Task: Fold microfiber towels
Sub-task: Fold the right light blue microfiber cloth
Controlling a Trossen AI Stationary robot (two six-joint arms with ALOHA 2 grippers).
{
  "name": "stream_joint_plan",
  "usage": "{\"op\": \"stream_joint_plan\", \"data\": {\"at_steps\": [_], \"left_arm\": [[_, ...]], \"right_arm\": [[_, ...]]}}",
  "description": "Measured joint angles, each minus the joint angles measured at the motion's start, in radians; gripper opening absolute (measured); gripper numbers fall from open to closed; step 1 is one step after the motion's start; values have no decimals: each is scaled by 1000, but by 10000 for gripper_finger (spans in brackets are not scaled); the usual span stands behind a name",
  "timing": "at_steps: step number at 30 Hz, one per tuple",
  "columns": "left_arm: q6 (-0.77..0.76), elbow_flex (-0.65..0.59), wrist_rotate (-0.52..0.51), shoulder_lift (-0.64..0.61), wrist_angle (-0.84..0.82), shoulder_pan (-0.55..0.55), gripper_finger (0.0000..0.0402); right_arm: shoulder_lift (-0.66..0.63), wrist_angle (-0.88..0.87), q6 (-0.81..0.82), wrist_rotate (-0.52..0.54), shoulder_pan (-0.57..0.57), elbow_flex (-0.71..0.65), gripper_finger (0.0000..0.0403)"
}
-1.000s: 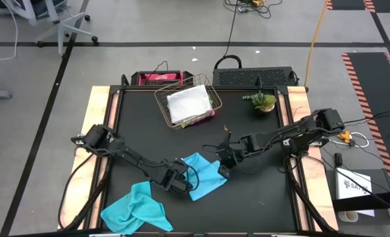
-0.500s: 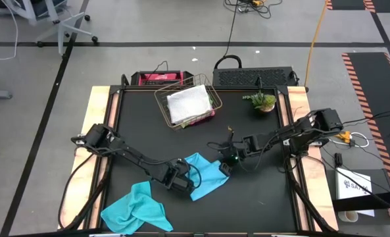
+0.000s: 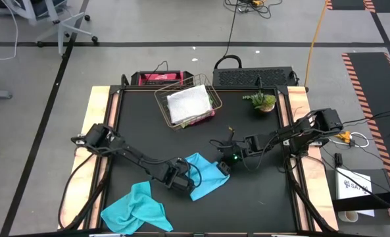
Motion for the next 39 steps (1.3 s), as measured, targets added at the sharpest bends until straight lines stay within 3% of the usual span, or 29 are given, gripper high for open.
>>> {"op": "stream_joint_plan", "data": {"at_steps": [3,12,24,29,39], "left_arm": [[0,0,0,0,0,6,30],[14,-1,2,0,-1,18,30],[81,-1,16,0,-8,50,30],[107,-1,33,0,-8,65,30],[106,-1,34,0,-8,77,30]], "right_arm": [[-7,14,0,-13,6,0,10],[-71,103,37,-19,43,39,3],[-68,164,3,-25,201,63,3],[-68,161,-1,-24,239,63,28],[-68,178,-68,-17,227,63,133]]}}
